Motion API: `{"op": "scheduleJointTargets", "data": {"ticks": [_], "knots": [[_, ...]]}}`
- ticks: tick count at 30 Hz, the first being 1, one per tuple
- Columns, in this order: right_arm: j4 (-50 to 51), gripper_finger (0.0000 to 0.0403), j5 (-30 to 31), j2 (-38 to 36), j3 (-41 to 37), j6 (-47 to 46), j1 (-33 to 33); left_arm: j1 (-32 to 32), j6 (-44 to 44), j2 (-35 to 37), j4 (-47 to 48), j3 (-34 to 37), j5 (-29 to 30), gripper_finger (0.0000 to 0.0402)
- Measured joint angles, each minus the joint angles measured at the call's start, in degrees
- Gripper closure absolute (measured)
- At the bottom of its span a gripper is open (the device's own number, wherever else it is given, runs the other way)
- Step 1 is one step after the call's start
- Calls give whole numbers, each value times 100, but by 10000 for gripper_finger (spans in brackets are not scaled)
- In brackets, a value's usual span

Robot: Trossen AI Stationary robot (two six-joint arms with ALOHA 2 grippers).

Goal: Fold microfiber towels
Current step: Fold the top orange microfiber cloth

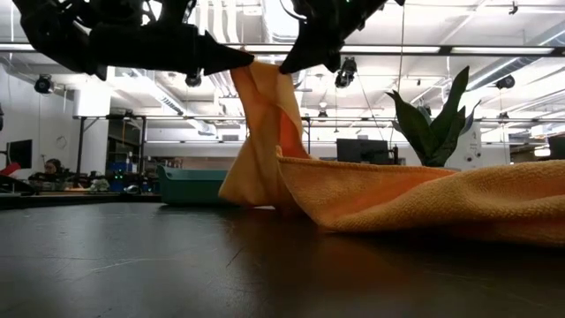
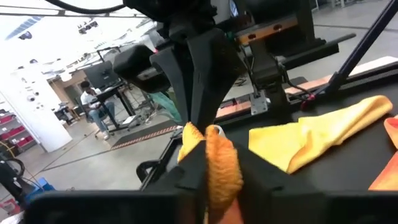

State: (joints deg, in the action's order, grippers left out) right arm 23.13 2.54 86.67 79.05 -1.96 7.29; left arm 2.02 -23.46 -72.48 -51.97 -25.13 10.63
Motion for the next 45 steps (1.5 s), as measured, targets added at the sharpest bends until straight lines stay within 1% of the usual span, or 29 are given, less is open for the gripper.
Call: {"op": "scheduleJointTargets", "data": {"ticks": [2,6,10,14,18,20,22,26,30,33,36,42,45], "knots": [[-46,394,-1,0,0,-133,13,0,17,35,-10,-36,-2,393],[-83,374,0,-53,23,-144,16,-9,50,242,-14,-147,-2,399],[-69,330,30,-216,218,-103,35,-13,167,632,5,-310,99,400],[62,278,49,-414,452,5,61,-13,505,1135,166,-512,505,401],[61,233,45,-537,481,164,58,-15,531,1561,359,-591,727,401],[126,216,-41,-537,416,351,26,-15,529,1707,370,-581,794,401],[277,204,-280,-463,319,458,19,-15,530,1807,368,-578,802,401],[71,194,-796,-263,-117,376,5,-15,531,1894,369,-570,812,401],[-645,193,-902,-35,-721,-5,-47,-17,527,1884,370,-570,964,401],[-1279,193,-909,128,-1127,-270,-195,-15,520,1881,403,-570,1146,401],[-1979,193,-1071,260,-1421,-555,-364,-15,514,1866,465,-568,1294,401],[-2972,193,-935,645,-1813,-901,-546,-15,494,1855,461,-568,1388,401],[-3036,193,-341,871,-1842,-1002,-568,-15,490,1853,450,-568,1388,401]]}}
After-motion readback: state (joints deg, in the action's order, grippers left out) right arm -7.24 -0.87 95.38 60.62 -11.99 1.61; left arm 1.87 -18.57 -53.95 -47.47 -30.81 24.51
